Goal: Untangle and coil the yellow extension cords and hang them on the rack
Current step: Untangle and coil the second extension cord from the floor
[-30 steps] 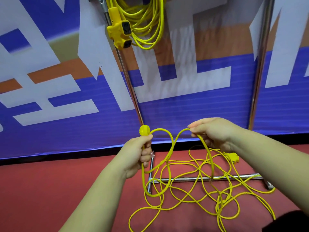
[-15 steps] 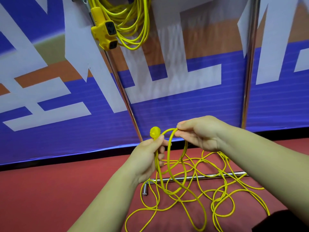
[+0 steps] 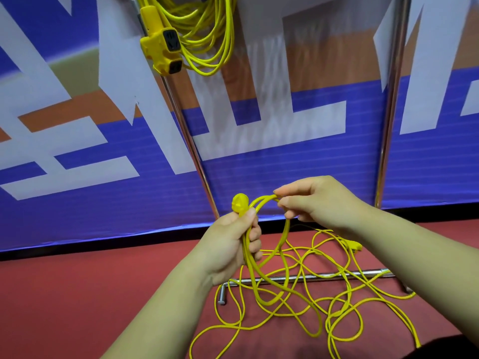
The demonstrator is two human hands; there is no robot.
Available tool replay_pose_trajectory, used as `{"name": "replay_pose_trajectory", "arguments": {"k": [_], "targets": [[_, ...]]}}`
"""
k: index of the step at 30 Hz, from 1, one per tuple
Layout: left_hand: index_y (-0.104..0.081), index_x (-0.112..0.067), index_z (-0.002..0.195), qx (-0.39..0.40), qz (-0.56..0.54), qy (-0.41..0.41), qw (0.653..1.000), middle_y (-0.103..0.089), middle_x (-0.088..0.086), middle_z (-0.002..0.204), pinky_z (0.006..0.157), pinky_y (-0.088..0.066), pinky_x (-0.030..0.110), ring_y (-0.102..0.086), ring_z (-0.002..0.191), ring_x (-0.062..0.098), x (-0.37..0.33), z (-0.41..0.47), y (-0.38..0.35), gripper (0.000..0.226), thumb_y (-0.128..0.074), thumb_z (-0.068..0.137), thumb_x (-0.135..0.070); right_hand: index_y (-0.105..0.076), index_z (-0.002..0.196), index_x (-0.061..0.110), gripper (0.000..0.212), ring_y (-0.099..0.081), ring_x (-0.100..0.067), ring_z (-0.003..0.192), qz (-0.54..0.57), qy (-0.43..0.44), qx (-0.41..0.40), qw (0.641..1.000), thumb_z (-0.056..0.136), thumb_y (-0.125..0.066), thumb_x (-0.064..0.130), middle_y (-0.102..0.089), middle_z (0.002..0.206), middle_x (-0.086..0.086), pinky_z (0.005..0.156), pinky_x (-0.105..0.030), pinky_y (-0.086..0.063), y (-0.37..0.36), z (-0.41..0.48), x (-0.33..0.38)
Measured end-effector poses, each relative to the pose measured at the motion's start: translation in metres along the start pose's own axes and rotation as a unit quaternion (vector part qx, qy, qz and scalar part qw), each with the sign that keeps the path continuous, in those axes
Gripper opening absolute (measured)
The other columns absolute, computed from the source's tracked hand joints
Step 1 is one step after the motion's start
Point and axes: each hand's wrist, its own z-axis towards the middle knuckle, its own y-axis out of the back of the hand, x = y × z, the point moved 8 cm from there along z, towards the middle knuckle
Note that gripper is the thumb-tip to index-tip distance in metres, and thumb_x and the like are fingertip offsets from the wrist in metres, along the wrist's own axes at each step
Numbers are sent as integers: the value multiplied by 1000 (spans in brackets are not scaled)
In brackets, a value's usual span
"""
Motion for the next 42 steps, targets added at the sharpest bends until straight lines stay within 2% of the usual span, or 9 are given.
{"name": "replay_pose_trajectory", "arguments": {"k": [8, 16, 19, 23, 28, 33, 36, 39, 42], "targets": [[-38, -23, 76, -78, -150, -101, 980, -28, -5, 61, 38, -27, 16, -26, 43, 4, -31, 1, 39, 29, -50, 102, -26, -50, 91, 10, 33, -61, -27, 71, -3, 2, 66, 998, 75, -79, 4, -71, 79, -16, 68, -40, -45, -23, -6, -25], [-49, -21, 77, -71, -292, -132, 944, -28, -9, 54, 35, -23, 14, -27, 38, 2, -50, -14, 69, 21, -53, 94, -34, -41, 85, 16, 41, -67, -12, 94, -106, -34, 199, 974, 76, -80, 6, -68, 113, -6, 87, -38, -55, -79, -13, -76], [-50, -21, 77, -49, -322, -143, 935, -29, -9, 52, 35, -22, 13, -29, 36, 2, -58, -23, 72, 25, -49, 98, -35, -38, 85, 19, 41, -66, -5, 98, -138, -51, 240, 960, 80, -78, 14, -67, 110, 3, 79, -26, -51, -106, -14, -94], [-51, -21, 79, -34, -343, -166, 924, -29, -9, 52, 34, -23, 14, -29, 37, 2, -68, -35, 90, 28, -46, 101, -37, -38, 80, 20, 37, -53, -25, 68, -92, -93, 268, 955, 81, -74, 24, -57, 64, -1, 56, -32, -31, -125, -19, -109], [-50, -22, 76, -109, -350, -188, 911, -28, -9, 51, 34, -21, 15, -27, 37, 3, -67, -49, 132, 31, -48, 102, -38, -46, 75, 16, 28, -54, -17, 59, 62, -106, 204, 971, 80, -73, 8, -47, 63, -7, 58, -26, -43, -119, -16, -78], [-48, -22, 74, -191, -349, -176, 900, -25, -9, 53, 33, -21, 17, -24, 38, 4, -54, -52, 162, 31, -53, 101, -37, -61, 82, 10, 16, -49, -15, 60, 202, -124, 132, 963, 94, -56, 2, -63, 79, -10, 59, -22, -48, -103, -14, -50], [-46, -25, 71, -198, -272, -154, 929, -21, -8, 54, 32, -18, 16, -21, 38, 3, -49, -50, 156, 31, -55, 100, -30, -65, 90, 6, 8, -53, -13, 58, 103, -84, 141, 981, 92, -61, -1, -67, 76, -9, 57, -20, -46, -96, -20, -35], [-49, -25, 72, -185, -45, -137, 972, -23, -8, 56, 36, -14, 18, -19, 42, 4, -47, -50, 124, 28, -62, 96, -18, -64, 87, 7, 10, -52, -11, 56, 22, -30, 105, 994, 86, -71, -1, -64, 65, -4, 56, -19, -42, -85, -19, -22], [-64, -15, 81, -141, 134, -116, 974, -40, -11, 47, 38, -24, 15, -32, 38, 4, -40, -49, 76, 11, -70, 90, -10, -59, 82, 8, 19, -50, -10, 52, -12, 28, 44, 999, 82, -76, 0, -60, 61, -4, 53, -18, -41, -73, -18, -5]]}}
